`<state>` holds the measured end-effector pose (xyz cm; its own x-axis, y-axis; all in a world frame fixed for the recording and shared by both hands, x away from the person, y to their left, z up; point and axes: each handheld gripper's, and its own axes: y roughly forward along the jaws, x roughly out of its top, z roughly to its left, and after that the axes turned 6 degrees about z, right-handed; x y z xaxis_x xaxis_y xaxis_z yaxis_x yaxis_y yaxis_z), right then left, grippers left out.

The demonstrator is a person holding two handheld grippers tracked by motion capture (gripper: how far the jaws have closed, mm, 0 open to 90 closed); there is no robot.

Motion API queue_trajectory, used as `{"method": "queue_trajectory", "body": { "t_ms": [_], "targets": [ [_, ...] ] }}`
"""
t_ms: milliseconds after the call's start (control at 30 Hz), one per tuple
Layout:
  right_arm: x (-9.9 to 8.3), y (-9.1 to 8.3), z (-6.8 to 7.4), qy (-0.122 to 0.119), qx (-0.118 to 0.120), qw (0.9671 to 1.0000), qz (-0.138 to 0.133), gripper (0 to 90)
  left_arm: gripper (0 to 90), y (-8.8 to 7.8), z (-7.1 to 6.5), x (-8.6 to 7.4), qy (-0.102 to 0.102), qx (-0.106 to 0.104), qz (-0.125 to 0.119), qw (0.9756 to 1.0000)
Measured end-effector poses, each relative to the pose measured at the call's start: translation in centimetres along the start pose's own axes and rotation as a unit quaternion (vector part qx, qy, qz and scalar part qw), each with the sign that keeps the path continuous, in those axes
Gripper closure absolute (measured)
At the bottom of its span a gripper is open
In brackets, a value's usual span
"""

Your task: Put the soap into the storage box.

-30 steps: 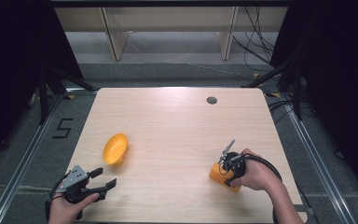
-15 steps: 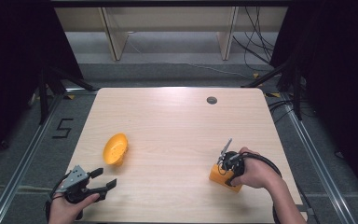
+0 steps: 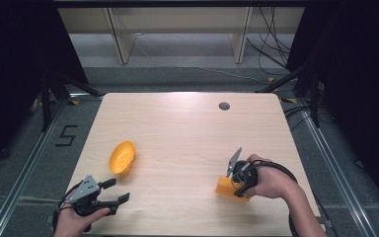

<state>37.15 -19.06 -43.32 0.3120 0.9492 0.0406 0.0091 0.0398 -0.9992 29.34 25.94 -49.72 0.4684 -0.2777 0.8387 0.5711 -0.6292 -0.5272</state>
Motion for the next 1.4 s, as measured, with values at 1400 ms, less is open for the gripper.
{"method": "queue_trajectory", "body": {
  "t_ms": [1400],
  "targets": [
    [11.3, -3.3, 3.4, -0.188, -0.005, 0.9822, -0.008, 61.8, 29.7, 7.6, -6.4, 6.6, 0.152, -0.197, -0.002, 0.9685]
  ]
}}
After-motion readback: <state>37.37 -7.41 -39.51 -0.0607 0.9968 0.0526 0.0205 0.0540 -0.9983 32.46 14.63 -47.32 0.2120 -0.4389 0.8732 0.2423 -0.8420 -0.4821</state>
